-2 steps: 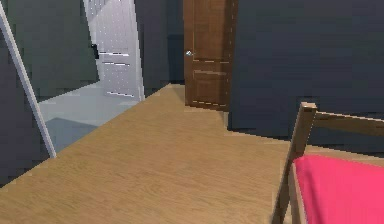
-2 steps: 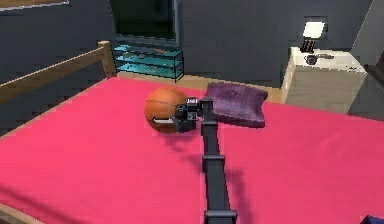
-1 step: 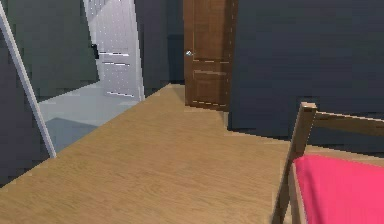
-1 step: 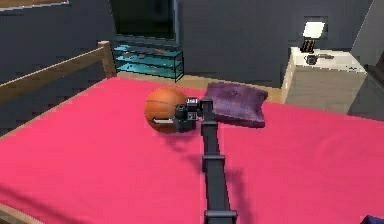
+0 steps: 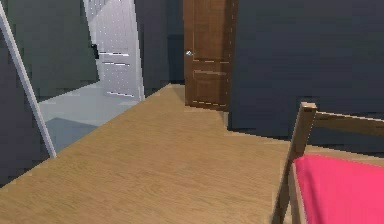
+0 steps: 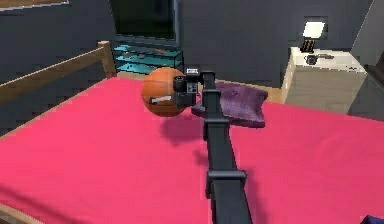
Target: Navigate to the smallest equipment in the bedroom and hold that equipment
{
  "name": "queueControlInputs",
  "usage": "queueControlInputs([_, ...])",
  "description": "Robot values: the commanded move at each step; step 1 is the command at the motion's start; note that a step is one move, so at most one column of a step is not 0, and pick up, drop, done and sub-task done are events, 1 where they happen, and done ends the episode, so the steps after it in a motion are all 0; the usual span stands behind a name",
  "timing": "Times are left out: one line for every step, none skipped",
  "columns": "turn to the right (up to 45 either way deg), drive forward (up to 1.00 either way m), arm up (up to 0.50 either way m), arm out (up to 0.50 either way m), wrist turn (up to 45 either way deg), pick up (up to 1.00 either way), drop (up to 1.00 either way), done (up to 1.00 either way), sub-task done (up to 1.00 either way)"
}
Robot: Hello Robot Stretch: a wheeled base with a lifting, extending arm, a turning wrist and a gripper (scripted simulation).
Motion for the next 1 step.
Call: queueControlInputs([0.0,0.0,0.0,0.0,0.0,0.0,0.0,1.0,0.0])
